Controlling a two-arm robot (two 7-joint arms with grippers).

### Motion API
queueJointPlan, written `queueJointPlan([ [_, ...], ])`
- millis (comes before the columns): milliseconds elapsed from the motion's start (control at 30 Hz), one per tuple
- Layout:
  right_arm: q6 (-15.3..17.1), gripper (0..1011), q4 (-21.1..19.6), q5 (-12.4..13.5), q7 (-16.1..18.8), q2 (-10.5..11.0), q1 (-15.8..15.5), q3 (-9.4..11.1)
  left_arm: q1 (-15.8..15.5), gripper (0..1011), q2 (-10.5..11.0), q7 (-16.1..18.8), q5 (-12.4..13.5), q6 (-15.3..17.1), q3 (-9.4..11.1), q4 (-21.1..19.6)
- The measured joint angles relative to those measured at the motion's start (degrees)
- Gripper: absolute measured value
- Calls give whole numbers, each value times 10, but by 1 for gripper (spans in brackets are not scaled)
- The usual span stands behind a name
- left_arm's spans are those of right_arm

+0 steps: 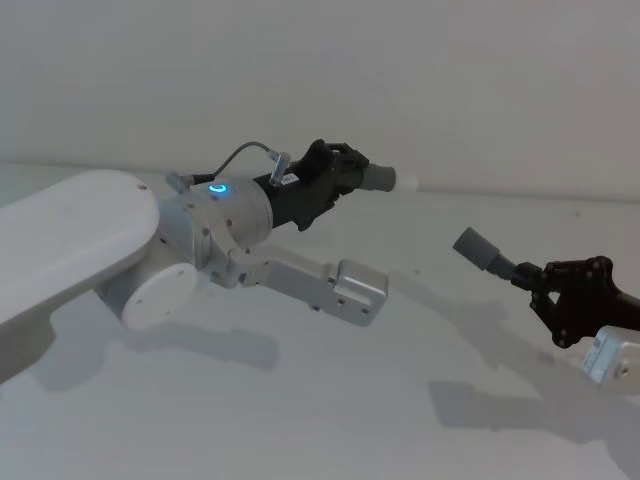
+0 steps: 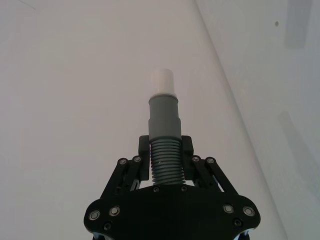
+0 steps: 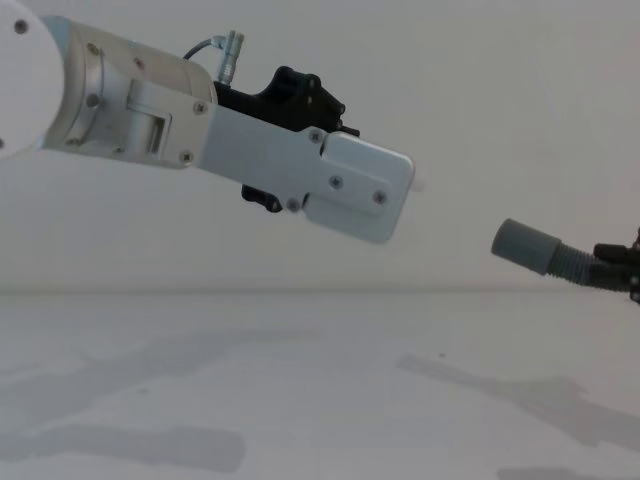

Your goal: Use both hands to pick up one end of the pipe from the table, align the ends, and insert them.

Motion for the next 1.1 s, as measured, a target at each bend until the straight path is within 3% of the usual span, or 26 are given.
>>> queueJointPlan([
  [333, -31, 67, 7, -16, -20, 2, 7, -2, -3, 345, -1, -12, -11, -20, -3, 1],
  [633, -66, 67, 17, -41, -41, 5, 18, -4, -16, 345, -4, -29, -30, -64, -3, 11],
  [1100, -81, 67, 29, -72, -47, 13, 33, -15, -27, 345, -9, -33, -36, -101, -4, 19],
])
